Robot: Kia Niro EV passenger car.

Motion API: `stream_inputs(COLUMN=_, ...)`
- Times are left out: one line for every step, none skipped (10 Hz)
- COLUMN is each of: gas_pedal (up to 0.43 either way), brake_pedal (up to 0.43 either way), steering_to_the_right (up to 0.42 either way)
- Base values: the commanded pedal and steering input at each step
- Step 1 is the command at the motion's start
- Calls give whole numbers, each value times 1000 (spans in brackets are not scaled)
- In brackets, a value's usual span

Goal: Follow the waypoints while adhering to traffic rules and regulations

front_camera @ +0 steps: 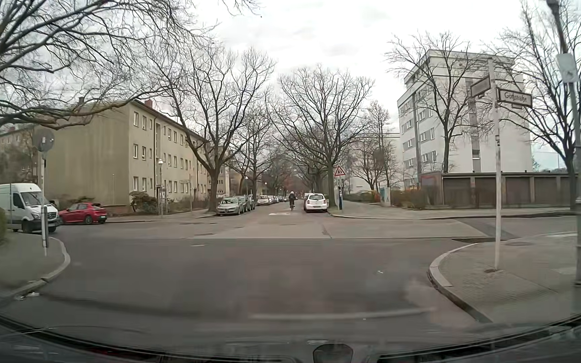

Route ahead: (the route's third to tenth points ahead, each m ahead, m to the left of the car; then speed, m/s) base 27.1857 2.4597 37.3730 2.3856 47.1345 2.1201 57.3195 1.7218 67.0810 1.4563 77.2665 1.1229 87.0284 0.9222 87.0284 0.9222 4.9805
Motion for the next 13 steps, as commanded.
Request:
stream_inputs(gas_pedal=0, brake_pedal=220, steering_to_the_right=-9)
stream_inputs(gas_pedal=0, brake_pedal=220, steering_to_the_right=-9)
stream_inputs(gas_pedal=0, brake_pedal=213, steering_to_the_right=-9)
stream_inputs(gas_pedal=0, brake_pedal=220, steering_to_the_right=-7)
stream_inputs(gas_pedal=0, brake_pedal=213, steering_to_the_right=-5)
stream_inputs(gas_pedal=0, brake_pedal=213, steering_to_the_right=-5)
stream_inputs(gas_pedal=0, brake_pedal=213, steering_to_the_right=-4)
stream_inputs(gas_pedal=0, brake_pedal=213, steering_to_the_right=-3)
stream_inputs(gas_pedal=0, brake_pedal=213, steering_to_the_right=-2)
stream_inputs(gas_pedal=0, brake_pedal=195, steering_to_the_right=-2)
stream_inputs(gas_pedal=0, brake_pedal=79, steering_to_the_right=-2)
stream_inputs(gas_pedal=0, brake_pedal=12, steering_to_the_right=-2)
stream_inputs(gas_pedal=0, brake_pedal=12, steering_to_the_right=-2)
